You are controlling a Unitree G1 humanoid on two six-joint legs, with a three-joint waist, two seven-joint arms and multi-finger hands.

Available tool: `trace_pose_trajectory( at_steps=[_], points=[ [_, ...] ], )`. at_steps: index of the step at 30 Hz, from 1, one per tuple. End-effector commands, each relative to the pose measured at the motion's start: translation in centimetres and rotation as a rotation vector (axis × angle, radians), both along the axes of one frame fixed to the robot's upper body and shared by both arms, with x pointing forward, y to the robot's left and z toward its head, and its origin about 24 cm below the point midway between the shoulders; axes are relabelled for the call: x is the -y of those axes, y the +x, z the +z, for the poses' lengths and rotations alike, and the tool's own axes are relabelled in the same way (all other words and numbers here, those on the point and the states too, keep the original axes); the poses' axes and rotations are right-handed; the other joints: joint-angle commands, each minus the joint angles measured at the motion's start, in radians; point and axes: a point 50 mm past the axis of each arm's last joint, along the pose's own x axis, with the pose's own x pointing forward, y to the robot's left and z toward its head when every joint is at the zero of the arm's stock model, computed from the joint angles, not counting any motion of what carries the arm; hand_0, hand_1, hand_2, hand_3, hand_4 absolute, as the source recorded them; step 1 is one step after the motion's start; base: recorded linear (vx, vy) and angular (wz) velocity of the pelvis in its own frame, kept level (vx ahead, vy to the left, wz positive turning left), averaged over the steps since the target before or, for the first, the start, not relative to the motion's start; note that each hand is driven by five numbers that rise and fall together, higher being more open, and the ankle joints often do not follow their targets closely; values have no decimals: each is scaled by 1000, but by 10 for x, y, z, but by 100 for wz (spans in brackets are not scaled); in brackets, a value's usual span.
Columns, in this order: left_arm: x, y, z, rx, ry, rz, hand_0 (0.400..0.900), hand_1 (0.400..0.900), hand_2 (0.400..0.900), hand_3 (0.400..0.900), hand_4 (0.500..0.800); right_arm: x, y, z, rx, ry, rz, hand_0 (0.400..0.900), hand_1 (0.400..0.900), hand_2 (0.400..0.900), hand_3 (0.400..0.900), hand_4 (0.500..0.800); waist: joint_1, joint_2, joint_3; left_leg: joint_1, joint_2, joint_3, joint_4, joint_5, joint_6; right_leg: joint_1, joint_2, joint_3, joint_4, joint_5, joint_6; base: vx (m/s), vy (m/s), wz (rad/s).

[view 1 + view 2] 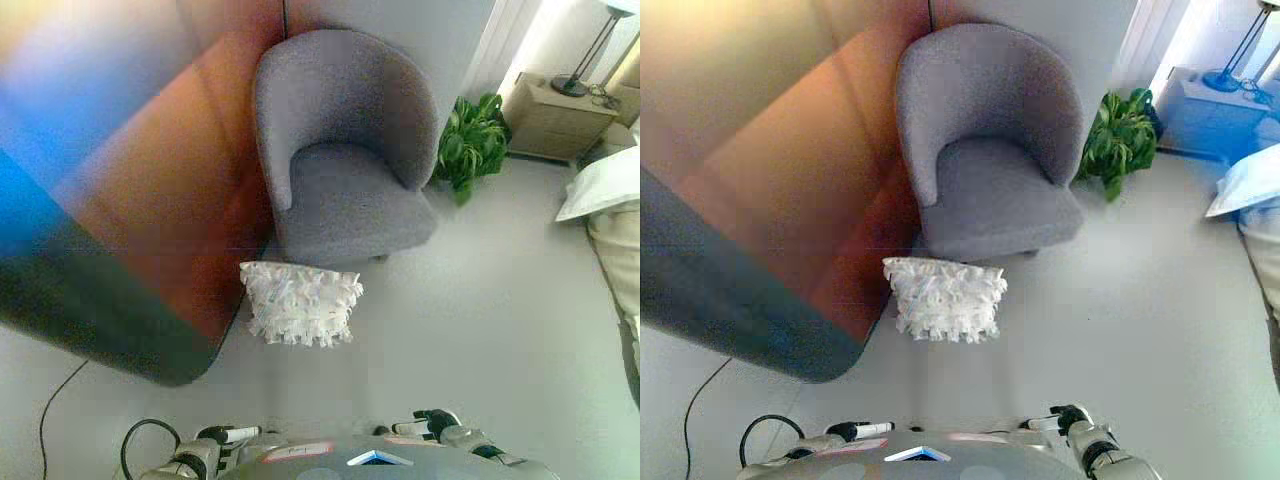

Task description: Pick up the pillow and put it on the sofa.

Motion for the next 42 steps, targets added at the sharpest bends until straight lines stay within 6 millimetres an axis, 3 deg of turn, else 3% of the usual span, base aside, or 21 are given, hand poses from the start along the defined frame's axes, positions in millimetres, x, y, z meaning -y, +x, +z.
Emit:
trace_pose_trajectory(
  at_steps=[1, 35, 42],
  points=[
    [7, -7, -3, -48, 15, -20, 900, 900, 900, 900, 800, 7, -12, -1, -84, -36, 24, 900, 900, 900, 900, 800, 3, 6, 37, -5, -36, -4, -5, 2, 53, -1, 29, 9, 16, 4, -17, 0, 0, 0],
    [12, -8, -3, -78, -30, -36, 900, 900, 900, 900, 800, 6, -8, 0, -87, -29, 61, 900, 900, 900, 900, 800, 5, 1, 49, -8, -33, -11, -5, 1, 56, -7, 36, 8, 22, 0, -22, 1, -3, 0],
    [10, 0, -2, -83, -9, -59, 900, 900, 900, 900, 800, 5, 0, 1, -64, -21, 32, 900, 900, 900, 900, 800, -12, -7, 77, -51, -27, -43, 99, -23, 63, -61, 71, 68, 120, -49, -60, 6, -111, 2]
  ],
)
